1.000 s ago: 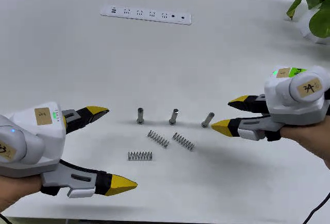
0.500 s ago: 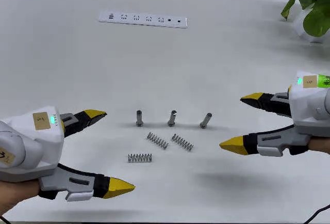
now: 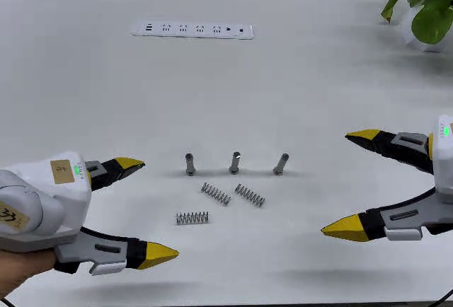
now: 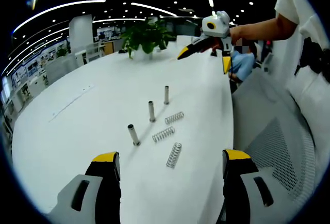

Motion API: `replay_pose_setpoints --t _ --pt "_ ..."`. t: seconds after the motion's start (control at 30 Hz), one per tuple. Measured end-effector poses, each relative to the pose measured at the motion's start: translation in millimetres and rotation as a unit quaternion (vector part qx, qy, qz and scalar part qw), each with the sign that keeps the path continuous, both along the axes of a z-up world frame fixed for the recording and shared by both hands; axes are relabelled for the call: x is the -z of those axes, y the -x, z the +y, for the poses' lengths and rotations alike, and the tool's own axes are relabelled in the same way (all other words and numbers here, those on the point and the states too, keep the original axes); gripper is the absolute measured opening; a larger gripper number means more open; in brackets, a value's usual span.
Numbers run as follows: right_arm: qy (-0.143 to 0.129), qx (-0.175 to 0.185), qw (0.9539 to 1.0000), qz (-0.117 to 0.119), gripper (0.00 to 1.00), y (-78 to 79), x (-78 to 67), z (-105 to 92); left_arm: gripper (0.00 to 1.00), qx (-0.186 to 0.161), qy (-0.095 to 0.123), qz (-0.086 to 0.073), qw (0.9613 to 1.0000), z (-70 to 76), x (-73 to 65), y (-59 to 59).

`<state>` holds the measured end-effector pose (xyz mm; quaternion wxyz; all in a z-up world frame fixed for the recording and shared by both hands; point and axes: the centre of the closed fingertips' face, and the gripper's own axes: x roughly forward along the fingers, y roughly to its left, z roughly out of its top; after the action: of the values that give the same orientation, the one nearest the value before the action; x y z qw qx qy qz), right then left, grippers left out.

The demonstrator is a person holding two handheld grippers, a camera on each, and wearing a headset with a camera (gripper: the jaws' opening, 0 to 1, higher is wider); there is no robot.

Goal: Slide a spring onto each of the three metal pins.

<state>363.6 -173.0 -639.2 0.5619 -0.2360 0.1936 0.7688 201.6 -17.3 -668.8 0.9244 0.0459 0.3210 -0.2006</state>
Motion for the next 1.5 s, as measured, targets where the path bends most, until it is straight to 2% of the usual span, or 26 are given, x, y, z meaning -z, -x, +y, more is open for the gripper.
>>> replay_pose_setpoints --t 0.13,0.27,0.33,0.43,0.57,0.67,0.83,0.97,1.03,1.17,1.3,1.5 --pt "-0.005 0.0 1.0 0.007 0.99 1.4 0.2 -5.5 0.68 0.008 -0.03 0.038 0.9988 2.5 13.4 -0.5" --pt "-0.008 0.005 0.9999 0.009 0.99 -0.4 0.7 -8.8 0.58 0.027 -0.052 0.054 0.9969 -1.9 22.8 -5.5" --pt "-0.01 0.006 0.9999 0.011 0.99 1.0 1.1 -9.8 0.52 0.035 -0.062 0.073 0.9948 -3.9 29.9 -6.4" --pt "-0.011 0.007 0.9998 0.012 0.99 -2.0 4.4 -12.5 0.45 0.046 -0.069 0.09 0.9925 -7.9 38.8 -9.7" --pt "-0.01 0.008 0.9999 0.008 0.98 -1.4 8.2 -15.3 0.39 0.067 -0.092 0.118 0.9864 -13.0 51.9 -11.7" --pt "-0.014 0.012 0.9998 0.013 0.98 0.0 8.4 -16.9 0.34 0.081 -0.09 0.129 0.9842 -18.9 59.6 -15.5" --pt "-0.017 0.019 0.9995 0.02 0.98 -0.1 10.5 -21.0 0.26 0.093 -0.115 0.158 0.9764 -17.2 72.4 -18.2" --pt "-0.018 0.024 0.9993 0.021 0.98 1.3 9.4 -22.0 0.21 0.101 -0.125 0.166 0.9728 -16.8 78.1 -19.7" --pt "-0.019 0.028 0.9992 0.021 0.98 0.0 9.4 -21.9 0.18 0.104 -0.121 0.172 0.972 -17.9 80.8 -19.5" --pt "-0.021 0.032 0.999 0.021 0.98 -0.8 9.3 -23.5 0.15 0.118 -0.133 0.184 0.9667 -17.5 86.7 -15.2" --pt "-0.022 0.037 0.9989 0.021 0.97 -1.7 8.9 -24.3 0.14 0.118 -0.133 0.183 0.967 -15.9 86.3 -15.3" --pt "-0.02 0.04 0.9988 0.021 0.97 -3.6 11.1 -26.1 0.11 0.122 -0.141 0.182 0.9653 -16.1 86.0 -16.1"
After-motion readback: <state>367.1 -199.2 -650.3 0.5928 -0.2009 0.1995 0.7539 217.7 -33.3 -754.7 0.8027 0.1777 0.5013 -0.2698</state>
